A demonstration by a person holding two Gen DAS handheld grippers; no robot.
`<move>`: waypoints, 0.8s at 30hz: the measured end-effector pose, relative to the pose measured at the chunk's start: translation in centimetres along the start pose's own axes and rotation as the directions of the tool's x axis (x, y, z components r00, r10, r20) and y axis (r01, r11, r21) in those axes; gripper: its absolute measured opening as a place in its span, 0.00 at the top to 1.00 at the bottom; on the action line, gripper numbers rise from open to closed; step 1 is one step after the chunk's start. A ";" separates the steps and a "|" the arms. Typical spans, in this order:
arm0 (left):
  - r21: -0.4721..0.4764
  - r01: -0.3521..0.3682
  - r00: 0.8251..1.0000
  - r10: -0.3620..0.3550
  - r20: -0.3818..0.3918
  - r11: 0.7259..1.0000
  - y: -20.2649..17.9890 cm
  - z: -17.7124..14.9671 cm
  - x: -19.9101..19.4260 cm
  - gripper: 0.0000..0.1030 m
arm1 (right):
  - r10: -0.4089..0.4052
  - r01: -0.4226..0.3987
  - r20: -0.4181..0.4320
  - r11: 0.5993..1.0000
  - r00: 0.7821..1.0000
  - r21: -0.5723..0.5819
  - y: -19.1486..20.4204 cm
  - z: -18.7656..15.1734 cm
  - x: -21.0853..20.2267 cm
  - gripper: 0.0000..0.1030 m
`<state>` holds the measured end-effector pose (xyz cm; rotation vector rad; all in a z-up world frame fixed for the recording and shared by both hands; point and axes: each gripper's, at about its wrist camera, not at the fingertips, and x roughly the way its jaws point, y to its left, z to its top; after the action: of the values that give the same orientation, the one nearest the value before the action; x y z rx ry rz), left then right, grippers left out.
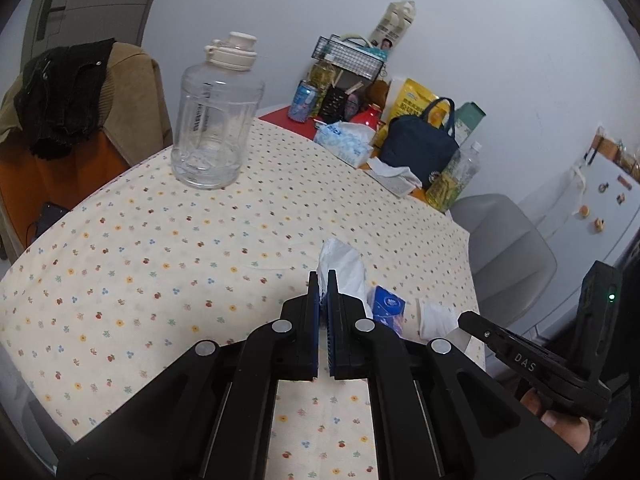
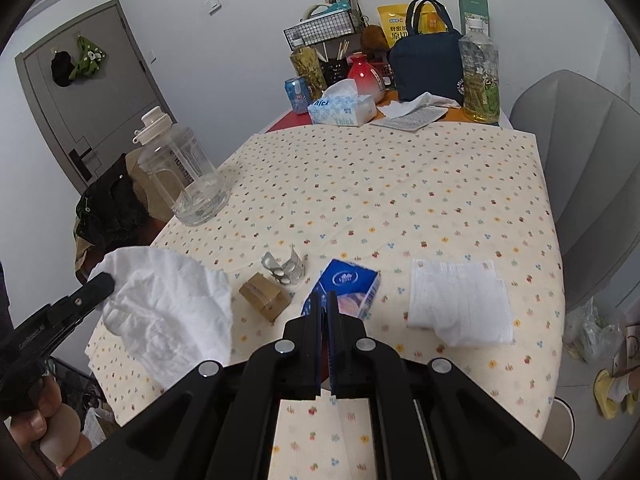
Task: Collect trash
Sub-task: 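Carry the blue-red wrapper and white tissue over the trash bin with both grippers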
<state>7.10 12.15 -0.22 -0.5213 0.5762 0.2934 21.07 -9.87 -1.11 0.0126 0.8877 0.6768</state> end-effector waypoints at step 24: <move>0.283 0.231 0.933 -0.130 -0.334 0.931 -18.7 -7.9 6.6 0.96 | -0.065 0.069 -0.023 0.970 0.998 0.233 -15.7 -7.5 -9.5 0.96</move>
<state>16.49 -6.87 -2.54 -0.3041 0.8582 -0.0660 19.96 -29.49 -3.54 0.1878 0.9740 0.5068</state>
